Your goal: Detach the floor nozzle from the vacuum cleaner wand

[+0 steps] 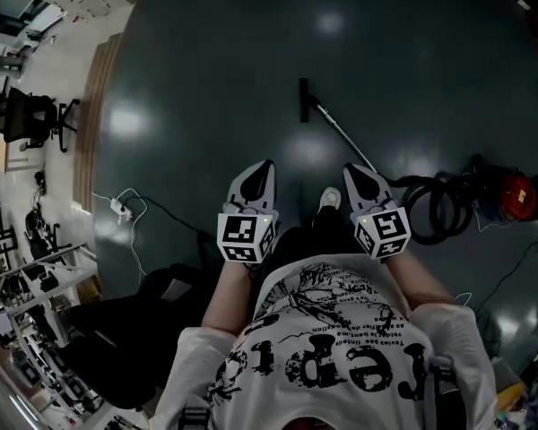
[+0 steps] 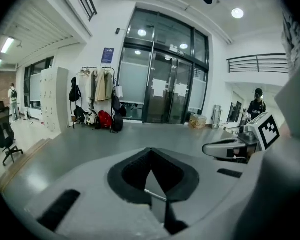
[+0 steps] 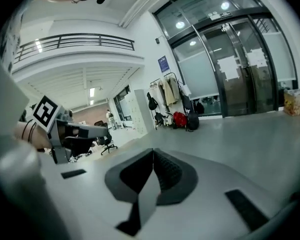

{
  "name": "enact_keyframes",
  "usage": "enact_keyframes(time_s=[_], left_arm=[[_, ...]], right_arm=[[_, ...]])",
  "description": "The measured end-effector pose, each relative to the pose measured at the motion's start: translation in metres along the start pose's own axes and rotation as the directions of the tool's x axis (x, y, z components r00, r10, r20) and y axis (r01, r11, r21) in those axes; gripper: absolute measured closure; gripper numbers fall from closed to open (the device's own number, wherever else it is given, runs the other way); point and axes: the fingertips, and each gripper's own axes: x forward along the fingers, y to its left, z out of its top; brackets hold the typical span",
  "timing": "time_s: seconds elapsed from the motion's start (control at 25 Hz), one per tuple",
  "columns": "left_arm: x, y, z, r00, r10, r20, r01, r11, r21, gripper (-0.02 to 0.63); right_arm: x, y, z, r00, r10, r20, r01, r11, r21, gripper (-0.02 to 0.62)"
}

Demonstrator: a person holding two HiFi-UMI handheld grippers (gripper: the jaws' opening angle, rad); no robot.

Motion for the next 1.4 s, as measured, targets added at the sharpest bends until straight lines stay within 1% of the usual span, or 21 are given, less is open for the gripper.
enact_keyframes(time_s=[0.08,0.16,0.28,0.36,0.48,0.6,0.64,0.72,0.8,0.88,1.0,1.08,1.16,1.24,1.32,1.4], left_arm=[[0.022,0.021,-0.006,0.999,0.020,-0.037,-0.019,1.000,0.007,0.601],[0.045,0.038,-0.016,0.997,0.019,-0.079,-0.019,1.000,0.009,0.601],[0.082,0.058,-0.029,0.992,-0.025,-0.123,0.024,1.000,-0.008,0.601],[0.113,0.067,-0.038,0.989,-0.059,-0.139,0.054,0.998,-0.034,0.601],[0.162,0.076,-0.069,0.978,-0.108,-0.180,0.090,0.991,-0.104,0.601],[0.215,0.091,-0.105,0.959,-0.161,-0.234,0.121,0.977,-0.178,0.601],[0.237,0.098,-0.116,0.955,-0.175,-0.241,0.130,0.973,-0.189,0.601],[0.282,0.112,-0.141,0.948,-0.199,-0.250,0.155,0.970,-0.188,0.601],[0.324,0.127,-0.177,0.938,-0.218,-0.268,0.180,0.970,-0.162,0.601],[0.368,0.142,-0.219,0.929,-0.232,-0.288,0.205,0.971,-0.123,0.601],[0.442,0.161,-0.286,0.915,-0.266,-0.304,0.260,0.964,-0.060,0.601],[0.486,0.173,-0.336,0.905,-0.282,-0.318,0.284,0.958,-0.042,0.600],[0.525,0.186,-0.385,0.898,-0.287,-0.332,0.290,0.956,-0.043,0.594],[0.556,0.197,-0.431,0.892,-0.290,-0.346,0.298,0.954,-0.032,0.594],[0.578,0.204,-0.475,0.884,-0.293,-0.365,0.314,0.950,-0.001,0.594],[0.594,0.208,-0.515,0.871,-0.300,-0.388,0.329,0.944,0.008,0.594]], right_arm=[[0.030,-0.015,-0.002,1.000,0.005,-0.023,-0.004,1.000,0.021,0.592],[0.059,-0.028,-0.004,0.999,0.004,-0.051,-0.001,0.999,0.048,0.591],[0.098,-0.044,-0.006,0.997,-0.011,-0.073,0.018,0.996,0.092,0.591],[0.121,-0.058,-0.014,0.995,-0.025,-0.096,0.035,0.993,0.108,0.591],[0.148,-0.087,-0.045,0.986,-0.074,-0.148,0.087,0.992,0.088,0.591],[0.178,-0.122,-0.074,0.974,-0.136,-0.178,0.150,0.986,0.067,0.589],[0.193,-0.137,-0.084,0.972,-0.150,-0.184,0.164,0.984,0.066,0.589],[0.225,-0.166,-0.110,0.966,-0.169,-0.196,0.183,0.981,0.059,0.588],[0.257,-0.189,-0.149,0.960,-0.176,-0.218,0.188,0.982,0.037,0.562],[0.292,-0.211,-0.197,0.956,-0.169,-0.241,0.176,0.984,0.011,0.533],[0.347,-0.250,-0.281,0.949,-0.146,-0.279,0.146,0.989,-0.021,0.486],[0.380,-0.275,-0.343,0.936,-0.125,-0.329,0.115,0.992,-0.050,0.464],[0.410,-0.300,-0.404,0.915,-0.105,-0.388,0.083,0.994,-0.075,0.448],[0.437,-0.324,-0.459,0.890,-0.085,-0.447,0.055,0.995,-0.080,0.438],[0.459,-0.339,-0.507,0.860,-0.057,-0.507,0.019,0.997,-0.080,0.430],[0.479,-0.344,-0.546,0.825,-0.029,-0.565,-0.035,0.994,-0.103,0.431]])
